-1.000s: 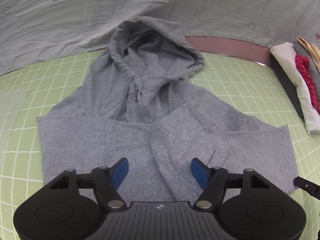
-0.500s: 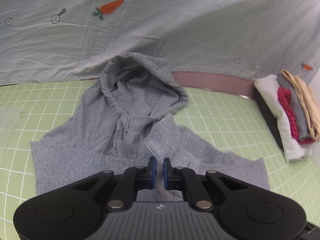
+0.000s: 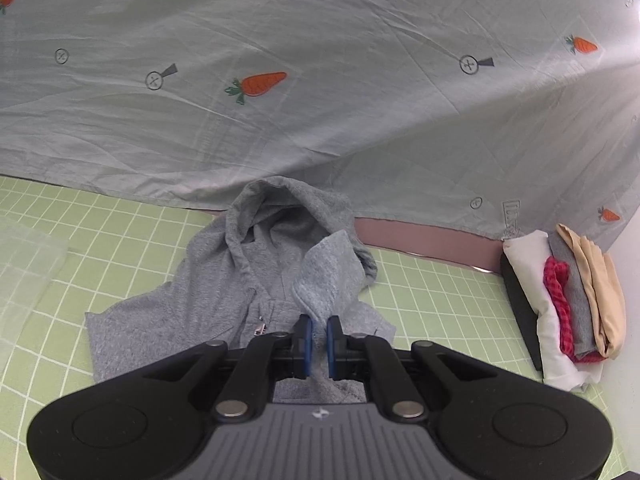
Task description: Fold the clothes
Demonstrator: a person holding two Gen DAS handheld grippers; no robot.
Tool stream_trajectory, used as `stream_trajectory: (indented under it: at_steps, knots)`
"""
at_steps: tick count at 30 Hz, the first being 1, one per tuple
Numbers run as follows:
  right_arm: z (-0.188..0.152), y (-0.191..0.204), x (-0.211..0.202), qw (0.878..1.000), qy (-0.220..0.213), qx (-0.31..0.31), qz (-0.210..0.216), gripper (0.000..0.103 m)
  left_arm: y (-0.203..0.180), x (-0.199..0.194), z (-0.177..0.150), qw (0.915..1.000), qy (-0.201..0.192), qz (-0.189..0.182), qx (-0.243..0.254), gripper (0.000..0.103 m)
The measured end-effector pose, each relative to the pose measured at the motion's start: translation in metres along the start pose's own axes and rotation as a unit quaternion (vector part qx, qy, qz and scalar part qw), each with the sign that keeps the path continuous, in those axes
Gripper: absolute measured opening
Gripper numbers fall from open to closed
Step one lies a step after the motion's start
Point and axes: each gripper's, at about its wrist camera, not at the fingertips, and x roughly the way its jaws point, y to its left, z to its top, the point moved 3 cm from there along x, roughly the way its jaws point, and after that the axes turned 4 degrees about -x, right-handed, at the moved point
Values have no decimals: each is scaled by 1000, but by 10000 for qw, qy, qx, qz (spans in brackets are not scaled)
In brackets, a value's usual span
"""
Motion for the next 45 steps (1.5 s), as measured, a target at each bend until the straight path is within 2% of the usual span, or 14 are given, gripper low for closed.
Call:
stream_trajectory:
  at_steps: [4, 7, 9, 13, 17, 22, 26, 31, 37, 45]
  knots:
    - [1, 0, 14, 9990, -58, -156, -410, 80, 20, -18, 10, 9989, -246, 175, -372, 8]
    - [8, -3, 16, 9987, -174, 81, -467, 81, 33, -31, 19, 9972, -383, 163, -618, 8]
    - [15, -1, 13, 9971, -381, 3, -654, 81, 40, -40, 24, 9961, -515, 189, -684, 8]
    - [38, 9, -11, 9902, -1085, -186, -860, 81, 52, -52, 29, 9942, -743, 330, -699, 8]
    - [52, 25, -31, 9842, -1532, -496, -741, 83, 75, -58, 34, 9916, -858, 659, -708, 8]
    - [48, 44, -28, 9882, -1337, -589, -468, 86, 111, -66, 38, 9860, -938, 1075, -868, 8]
    - [31, 54, -13, 9934, -889, -657, -320, 86, 136, -71, 34, 9820, -916, 1259, -1071, 8]
    - [20, 52, 0, 9964, -518, -564, -375, 84, 157, -70, 23, 9787, -808, 1430, -1228, 8]
    - [16, 51, 1, 9964, -433, -610, -408, 85, 179, -68, 11, 9752, -646, 1604, -1380, 8]
    - [12, 49, 6, 9961, -224, -674, -532, 85, 210, -54, -13, 9657, -186, 1900, -1761, 9]
